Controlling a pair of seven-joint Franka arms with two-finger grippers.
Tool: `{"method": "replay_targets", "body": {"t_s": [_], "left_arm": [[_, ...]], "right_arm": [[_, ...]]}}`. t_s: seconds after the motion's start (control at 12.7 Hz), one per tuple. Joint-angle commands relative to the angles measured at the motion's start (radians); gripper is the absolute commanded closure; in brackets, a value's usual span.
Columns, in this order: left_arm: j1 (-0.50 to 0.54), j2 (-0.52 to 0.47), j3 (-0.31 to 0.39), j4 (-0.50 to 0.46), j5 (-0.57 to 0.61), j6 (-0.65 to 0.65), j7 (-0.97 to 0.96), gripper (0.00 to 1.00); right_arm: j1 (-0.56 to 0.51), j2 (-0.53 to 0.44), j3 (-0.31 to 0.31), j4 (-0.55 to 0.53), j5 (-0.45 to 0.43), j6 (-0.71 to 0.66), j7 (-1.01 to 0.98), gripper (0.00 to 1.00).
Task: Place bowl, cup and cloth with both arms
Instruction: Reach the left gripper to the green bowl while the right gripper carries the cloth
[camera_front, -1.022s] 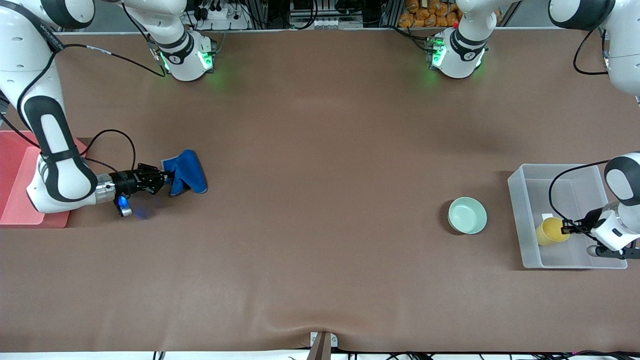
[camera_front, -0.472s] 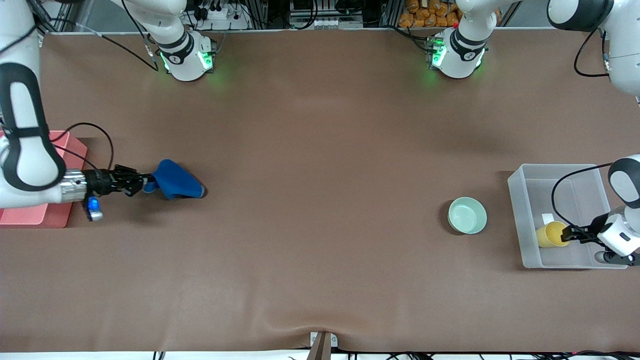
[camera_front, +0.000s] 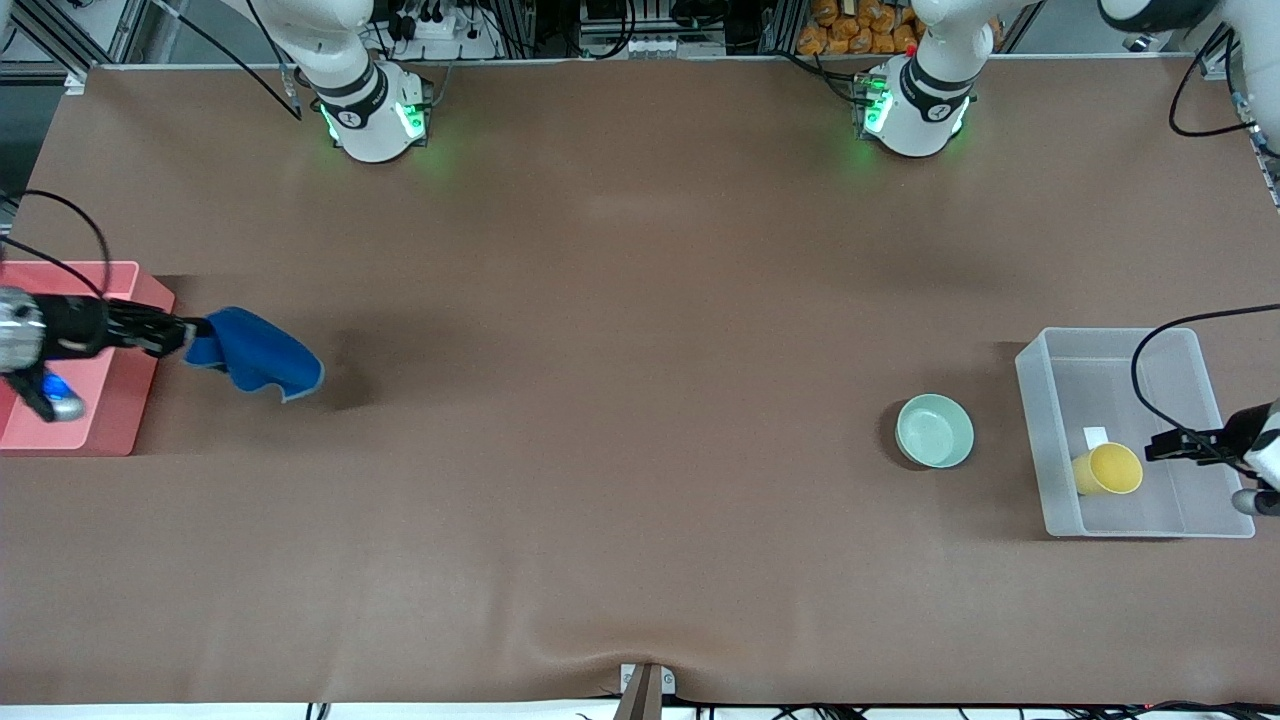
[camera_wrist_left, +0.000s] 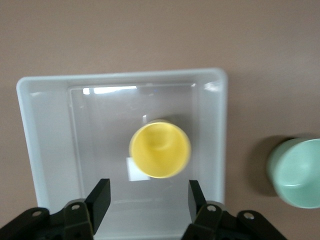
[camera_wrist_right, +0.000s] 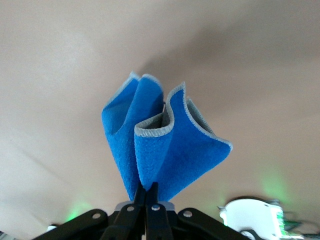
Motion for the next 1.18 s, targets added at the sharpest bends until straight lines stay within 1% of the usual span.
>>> {"method": "replay_targets", "body": {"t_s": [0.0, 0.16, 0.31, 0.39, 0.47, 0.55, 0.63, 0.71, 0.79, 0.87, 0.94, 1.02, 1.1], "left_arm": [[-0.085, -0.040, -0.050, -0.051, 0.019, -0.016, -0.257, 0.24], [-0.140, -0.046, -0.053, -0.088, 0.019, -0.008, -0.332, 0.24], [-0.148, -0.049, -0.094, -0.135, 0.018, 0.039, -0.388, 0.24], [-0.156, -0.049, -0.105, -0.195, 0.019, 0.108, -0.424, 0.24], [-0.166, -0.055, -0.103, -0.279, 0.021, 0.195, -0.430, 0.24], [-0.165, -0.061, -0.103, -0.357, 0.025, 0.287, -0.430, 0.24], [-0.162, -0.061, -0.103, -0.416, 0.056, 0.371, -0.435, 0.25], [-0.160, -0.055, -0.103, -0.459, 0.067, 0.436, -0.446, 0.25], [-0.160, -0.054, -0.103, -0.488, 0.067, 0.478, -0.453, 0.26], [-0.160, -0.052, -0.102, -0.503, 0.068, 0.481, -0.453, 0.27], [-0.159, -0.058, -0.102, -0.534, 0.079, 0.486, -0.453, 0.27], [-0.154, -0.064, -0.100, -0.554, 0.112, 0.487, -0.453, 0.28], [-0.145, -0.064, -0.100, -0.565, 0.129, 0.487, -0.453, 0.28]], "right_arm": [[-0.057, 0.012, 0.006, 0.078, -0.076, -0.064, -0.095, 1.00], [-0.069, 0.010, 0.005, 0.095, -0.154, -0.065, -0.175, 1.00], [-0.077, -0.003, 0.005, 0.096, -0.246, -0.065, -0.253, 1.00], [-0.077, -0.007, 0.005, 0.098, -0.285, -0.065, -0.276, 1.00], [-0.077, -0.014, 0.003, 0.099, -0.328, -0.059, -0.296, 1.00], [-0.085, -0.014, 0.005, 0.114, -0.395, -0.052, -0.346, 1.00], [-0.112, -0.007, 0.005, 0.118, -0.432, -0.039, -0.397, 1.00], [-0.144, -0.004, 0.005, 0.118, -0.441, -0.004, -0.419, 1.00], [-0.166, -0.002, 0.005, 0.116, -0.481, 0.040, -0.451, 1.00], [-0.192, 0.003, 0.006, 0.116, -0.509, 0.057, -0.516, 1.00], [-0.221, 0.006, 0.005, 0.116, -0.512, 0.066, -0.564, 1.00], [-0.229, 0.006, 0.005, 0.110, -0.538, 0.071, -0.595, 1.00], [-0.235, 0.007, 0.005, 0.107, -0.591, 0.070, -0.613, 1.00]]}}
